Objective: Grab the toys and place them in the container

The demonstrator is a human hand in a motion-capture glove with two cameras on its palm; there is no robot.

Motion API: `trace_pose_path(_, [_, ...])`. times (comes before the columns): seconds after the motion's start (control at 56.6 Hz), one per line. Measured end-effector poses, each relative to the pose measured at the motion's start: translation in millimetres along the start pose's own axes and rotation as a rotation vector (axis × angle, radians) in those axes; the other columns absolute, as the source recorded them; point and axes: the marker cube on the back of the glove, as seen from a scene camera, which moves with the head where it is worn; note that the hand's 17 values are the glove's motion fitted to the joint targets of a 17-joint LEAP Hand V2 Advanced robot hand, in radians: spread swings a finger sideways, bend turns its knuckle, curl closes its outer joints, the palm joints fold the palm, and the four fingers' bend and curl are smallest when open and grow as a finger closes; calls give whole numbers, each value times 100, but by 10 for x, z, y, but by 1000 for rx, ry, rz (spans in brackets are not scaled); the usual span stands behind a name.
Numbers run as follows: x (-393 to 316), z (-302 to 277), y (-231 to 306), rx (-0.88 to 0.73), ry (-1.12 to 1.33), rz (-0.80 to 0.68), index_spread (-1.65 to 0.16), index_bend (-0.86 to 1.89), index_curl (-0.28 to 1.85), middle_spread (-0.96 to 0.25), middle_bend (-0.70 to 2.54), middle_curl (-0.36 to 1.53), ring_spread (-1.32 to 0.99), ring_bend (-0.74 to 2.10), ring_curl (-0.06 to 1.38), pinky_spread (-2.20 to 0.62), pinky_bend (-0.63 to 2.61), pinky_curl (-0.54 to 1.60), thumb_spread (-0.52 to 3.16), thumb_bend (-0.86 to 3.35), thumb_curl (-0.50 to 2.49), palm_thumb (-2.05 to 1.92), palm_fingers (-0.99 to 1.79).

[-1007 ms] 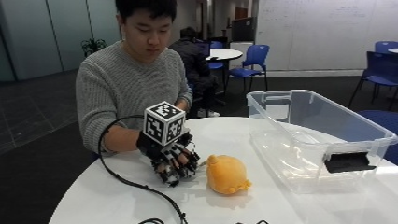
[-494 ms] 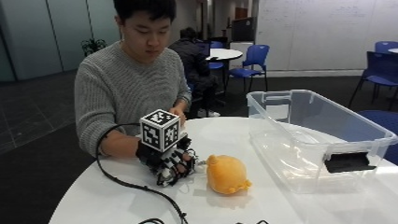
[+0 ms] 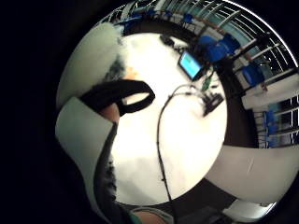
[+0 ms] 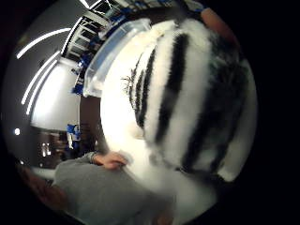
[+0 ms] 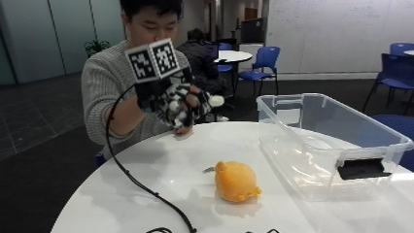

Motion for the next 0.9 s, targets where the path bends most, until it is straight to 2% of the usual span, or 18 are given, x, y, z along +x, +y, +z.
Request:
trace_pose_path(0.159, [-132,-507,-234,62,41,-9,-38,14,12,-33,66,56,-46,100,48,-41,116,39,87,2,72,62,66])
trace_pose_path(0.318, [-394,-453,-485,57,21,-31,-37,14,13,-33,64,57,-46,99,49,-41,116,38,85,0,76,62,66])
trace_pose_path(0.424, [-895,-267,-858,36,-92,-94,-37,13,13,-33,63,59,-46,99,50,-40,117,38,85,-1,78,62,66])
trace_pose_path(0.583, [-1938,139,-1782,11,-261,-153,-37,14,13,-33,60,60,-46,99,50,-39,117,38,85,-1,81,61,65])
trace_pose_path(0.724, [-2835,767,-2413,-21,-120,-143,-37,14,13,-33,57,60,-46,99,51,-39,118,38,87,-1,83,60,63])
trace_pose_path(0.848, [-3283,1212,-2556,-89,-17,-285,-37,14,13,-33,55,61,-45,98,51,-38,118,38,90,-1,83,58,61])
trace_pose_path(0.901, [-3328,1343,-2580,-114,11,-301,-36,13,13,-33,54,62,-45,99,51,-38,117,37,91,-1,84,57,60])
